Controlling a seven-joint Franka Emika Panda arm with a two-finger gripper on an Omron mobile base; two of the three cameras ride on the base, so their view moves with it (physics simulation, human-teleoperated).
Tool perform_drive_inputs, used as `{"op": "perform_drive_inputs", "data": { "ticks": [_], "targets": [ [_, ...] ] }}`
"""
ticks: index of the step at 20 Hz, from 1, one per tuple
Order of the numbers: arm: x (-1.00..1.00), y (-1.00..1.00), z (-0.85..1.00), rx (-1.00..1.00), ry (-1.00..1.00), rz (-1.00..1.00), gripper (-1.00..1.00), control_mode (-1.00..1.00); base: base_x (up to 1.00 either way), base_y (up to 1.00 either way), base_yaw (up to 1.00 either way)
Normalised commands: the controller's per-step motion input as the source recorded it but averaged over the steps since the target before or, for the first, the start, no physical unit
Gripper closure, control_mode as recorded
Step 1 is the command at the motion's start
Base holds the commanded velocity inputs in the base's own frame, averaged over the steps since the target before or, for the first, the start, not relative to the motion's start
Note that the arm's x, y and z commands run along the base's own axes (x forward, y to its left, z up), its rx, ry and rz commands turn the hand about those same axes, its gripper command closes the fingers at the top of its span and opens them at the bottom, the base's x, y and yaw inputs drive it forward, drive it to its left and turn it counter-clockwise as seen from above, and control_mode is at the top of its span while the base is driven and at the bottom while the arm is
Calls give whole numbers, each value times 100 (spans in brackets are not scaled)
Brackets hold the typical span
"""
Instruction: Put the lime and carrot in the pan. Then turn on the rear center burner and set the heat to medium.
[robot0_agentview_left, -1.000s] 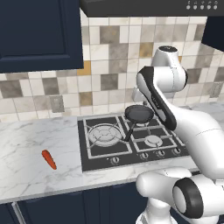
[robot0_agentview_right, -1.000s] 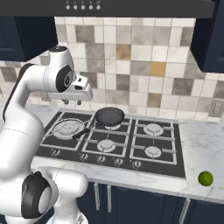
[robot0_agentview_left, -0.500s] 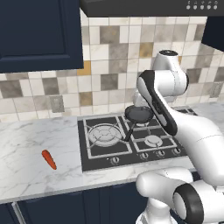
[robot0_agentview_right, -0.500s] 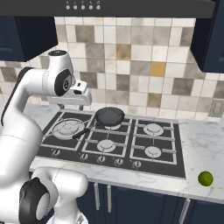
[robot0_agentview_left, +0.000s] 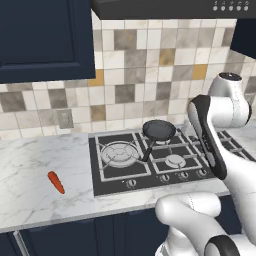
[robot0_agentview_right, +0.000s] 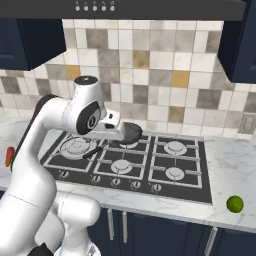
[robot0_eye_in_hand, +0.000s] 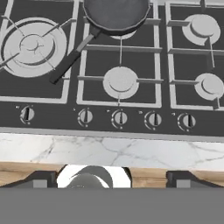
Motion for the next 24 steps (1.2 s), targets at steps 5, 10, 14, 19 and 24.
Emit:
{"op": "perform_drive_inputs", "data": {
  "ticks": [5, 10, 14, 19, 24],
  "targets": [
    [-27, -100, -5, 0, 1, -1, -100, -100, 0, 0, 0],
    [-2, -80, 0, -3, 17, -10, -100, -100, 0, 0, 0],
    [0, -52, -5, -2, 23, -24, -100, -100, 0, 0, 0],
    [0, -28, -15, -2, 24, -28, -100, -100, 0, 0, 0],
    [0, -27, -13, 0, 16, -26, -100, -100, 0, 0, 0]
  ]
}}
